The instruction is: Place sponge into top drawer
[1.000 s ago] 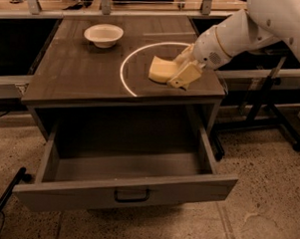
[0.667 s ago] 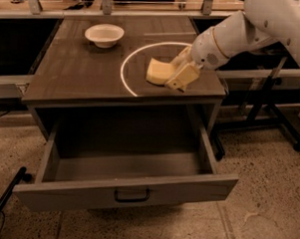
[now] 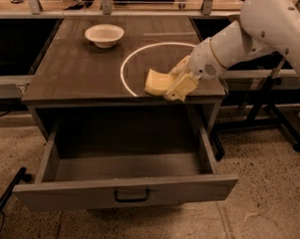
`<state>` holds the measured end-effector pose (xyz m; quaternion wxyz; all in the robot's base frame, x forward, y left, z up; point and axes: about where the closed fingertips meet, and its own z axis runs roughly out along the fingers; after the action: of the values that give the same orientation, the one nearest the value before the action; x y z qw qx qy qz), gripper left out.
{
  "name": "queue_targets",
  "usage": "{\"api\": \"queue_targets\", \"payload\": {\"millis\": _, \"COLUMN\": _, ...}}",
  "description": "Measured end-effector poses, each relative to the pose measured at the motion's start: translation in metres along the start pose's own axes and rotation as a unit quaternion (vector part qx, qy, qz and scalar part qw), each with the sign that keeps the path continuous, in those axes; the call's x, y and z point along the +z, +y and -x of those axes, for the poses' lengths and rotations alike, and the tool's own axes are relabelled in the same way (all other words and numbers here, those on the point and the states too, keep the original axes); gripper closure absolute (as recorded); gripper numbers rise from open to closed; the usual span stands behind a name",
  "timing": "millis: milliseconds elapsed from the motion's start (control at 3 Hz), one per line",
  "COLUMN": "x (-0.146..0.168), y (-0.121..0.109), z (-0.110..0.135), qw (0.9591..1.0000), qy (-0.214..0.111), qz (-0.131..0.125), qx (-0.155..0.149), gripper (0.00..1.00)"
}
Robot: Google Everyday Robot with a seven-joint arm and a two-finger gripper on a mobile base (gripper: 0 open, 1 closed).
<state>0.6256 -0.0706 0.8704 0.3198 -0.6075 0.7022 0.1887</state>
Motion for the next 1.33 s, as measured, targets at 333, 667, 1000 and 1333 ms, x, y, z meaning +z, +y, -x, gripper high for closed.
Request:
{"api": "queue_targets", "payload": {"millis": 333, "x": 0.017, "y": 0.035, "z": -0.010, "qw": 0.9997, "qy": 0.017, "qz": 0.017, "qx": -0.001, "gripper": 1.00}}
{"api": "queue_targets", "payload": {"millis": 667, "x": 0.033, "y": 0.062, "z": -0.021, "qw": 0.9992, "qy": 0.028, "qz": 0.028, "qx": 0.002, "gripper": 1.00}}
{"api": "queue_targets", "payload": {"millis": 1000, "x": 0.046, "y": 0.077, "z": -0.032, "qw": 0.9987, "qy": 0.038, "qz": 0.031, "qx": 0.009, "gripper": 1.00}}
{"api": "queue_targets", "payload": {"millis": 1333, "x": 0.062, "y": 0.084, "z": -0.051, "qw": 0.9979, "qy": 0.058, "qz": 0.016, "qx": 0.024, "gripper": 1.00}}
